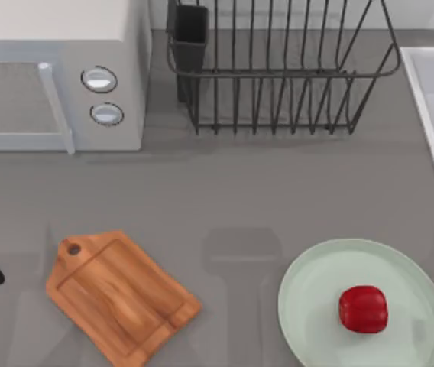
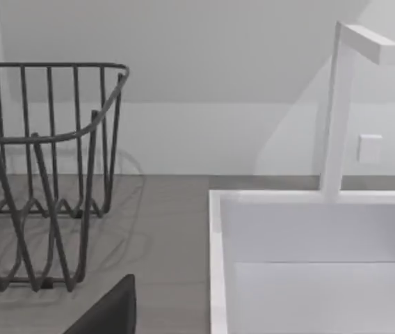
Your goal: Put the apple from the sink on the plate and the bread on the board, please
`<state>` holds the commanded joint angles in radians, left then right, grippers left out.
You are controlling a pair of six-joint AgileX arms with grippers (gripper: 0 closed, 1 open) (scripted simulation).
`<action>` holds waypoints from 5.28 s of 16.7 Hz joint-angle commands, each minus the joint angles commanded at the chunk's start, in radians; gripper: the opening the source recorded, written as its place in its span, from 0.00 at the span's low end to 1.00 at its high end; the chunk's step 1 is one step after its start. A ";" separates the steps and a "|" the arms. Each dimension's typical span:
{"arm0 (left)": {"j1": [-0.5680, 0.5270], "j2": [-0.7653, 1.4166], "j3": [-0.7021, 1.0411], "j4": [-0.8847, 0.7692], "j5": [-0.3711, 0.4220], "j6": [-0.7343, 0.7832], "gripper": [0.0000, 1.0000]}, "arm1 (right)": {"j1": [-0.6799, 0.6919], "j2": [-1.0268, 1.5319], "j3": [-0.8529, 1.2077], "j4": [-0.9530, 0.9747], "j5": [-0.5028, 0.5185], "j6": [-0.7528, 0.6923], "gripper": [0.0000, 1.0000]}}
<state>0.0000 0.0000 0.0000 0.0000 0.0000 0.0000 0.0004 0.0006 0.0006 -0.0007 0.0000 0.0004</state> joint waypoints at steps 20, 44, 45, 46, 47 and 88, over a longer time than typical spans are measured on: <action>0.154 1.124 0.802 -0.641 0.000 0.103 1.00 | 0.000 -0.001 -0.001 0.001 0.000 0.000 1.00; 0.296 1.936 1.226 -0.862 0.000 0.212 1.00 | 0.000 -0.001 -0.001 0.001 0.000 0.000 1.00; 0.287 1.950 1.213 -0.836 0.001 0.205 1.00 | 0.000 -0.001 -0.001 0.001 0.000 0.000 1.00; 0.277 1.961 1.204 -0.817 0.001 0.195 1.00 | 0.000 -0.001 -0.001 0.001 0.000 0.000 1.00; 0.266 1.970 1.202 -0.804 0.001 0.185 1.00 | 0.000 -0.001 -0.001 0.001 0.000 0.000 1.00; 0.273 1.812 1.346 -1.087 -0.017 0.249 0.00 | 0.000 -0.001 -0.001 0.001 0.000 0.000 1.00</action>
<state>0.2731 1.8124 1.3456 -1.0867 -0.0166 0.2492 0.0000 0.0000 0.0000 -0.0001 0.0000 0.0000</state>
